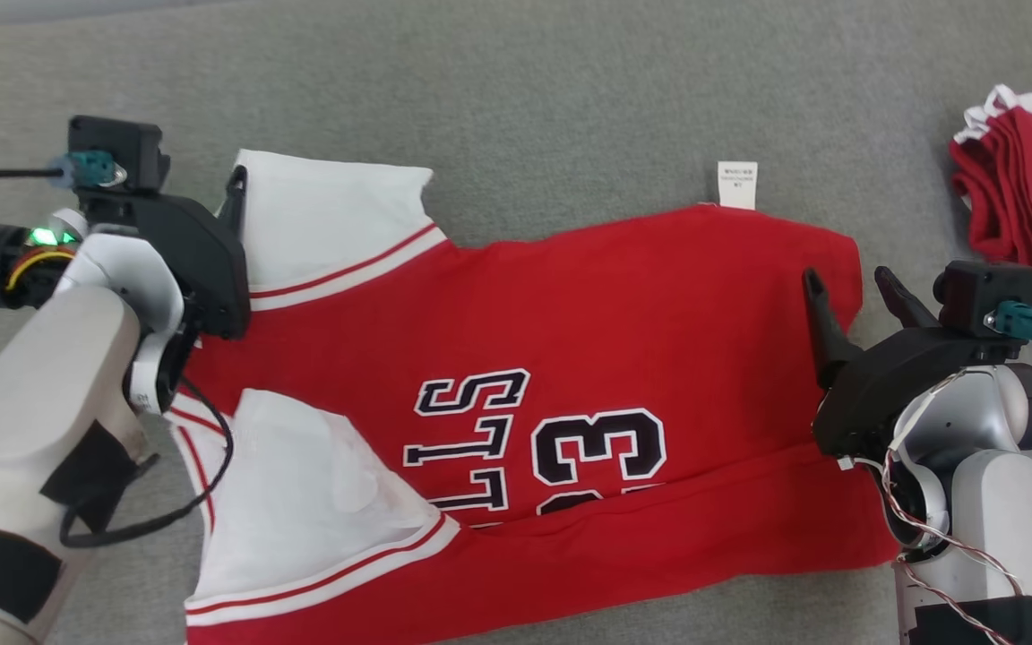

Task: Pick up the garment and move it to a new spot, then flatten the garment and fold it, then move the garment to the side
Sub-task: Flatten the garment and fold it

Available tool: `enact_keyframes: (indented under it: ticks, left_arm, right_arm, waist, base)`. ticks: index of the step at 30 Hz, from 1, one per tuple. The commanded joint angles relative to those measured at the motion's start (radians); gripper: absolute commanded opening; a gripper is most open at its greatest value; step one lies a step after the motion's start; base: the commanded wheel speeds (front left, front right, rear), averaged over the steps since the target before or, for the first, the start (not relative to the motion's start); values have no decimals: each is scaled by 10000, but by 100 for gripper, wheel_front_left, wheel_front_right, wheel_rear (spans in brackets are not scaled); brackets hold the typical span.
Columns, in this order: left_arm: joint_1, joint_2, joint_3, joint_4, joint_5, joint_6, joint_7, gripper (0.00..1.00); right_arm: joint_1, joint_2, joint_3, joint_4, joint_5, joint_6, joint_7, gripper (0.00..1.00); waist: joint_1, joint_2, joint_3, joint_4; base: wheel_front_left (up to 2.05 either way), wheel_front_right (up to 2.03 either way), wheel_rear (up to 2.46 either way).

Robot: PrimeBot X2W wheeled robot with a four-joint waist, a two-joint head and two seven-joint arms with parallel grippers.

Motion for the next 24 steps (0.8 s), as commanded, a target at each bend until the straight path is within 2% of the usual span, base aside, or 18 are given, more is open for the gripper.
enact_keyframes:
  ticks: [1,11,14,15,17,18,20,24]
  left_arm:
    - [-181,-23,-13,183,62,-19,-67,100]
    - [-616,-67,-287,1395,314,-176,-62,100]
    - [-703,-155,-364,1686,224,-340,194,100]
    - [-717,-200,-417,1784,188,-440,375,92]
    - [-725,-297,-483,1944,62,-619,756,46]
    - [-733,-323,-510,2014,25,-702,898,40]
    - [-799,-300,-534,2112,-33,-812,1046,0]
    - [-903,-279,-501,2223,-176,-951,1191,0]
  right_arm:
    - [-74,38,20,30,84,-27,-79,100]
    - [-169,36,81,294,262,-27,-350,100]
    - [-202,37,125,343,266,-27,-414,100]
    - [-205,37,122,357,255,-27,-409,100]
    - [-228,36,93,378,225,-27,-412,100]
    - [-238,36,83,384,210,-27,-416,100]
    - [-250,38,81,410,175,-27,-400,100]
    - [-439,26,100,504,53,-27,-217,100]
  waist:
    - [-2,-2,327,-300]
    - [-2,-2,633,-539]
    - [-2,-2,680,-578]
    - [-2,-2,687,-580]
    - [-2,-2,694,-573]
    - [-2,-2,693,-571]
    - [-2,-2,685,-573]
    - [-2,-2,684,-562]
  base:
    - [0,0,0]
    - [0,0,0]
    - [0,0,0]
    - [0,0,0]
    - [0,0,0]
    - [0,0,0]
    - [0,0,0]
    - [0,0,0]
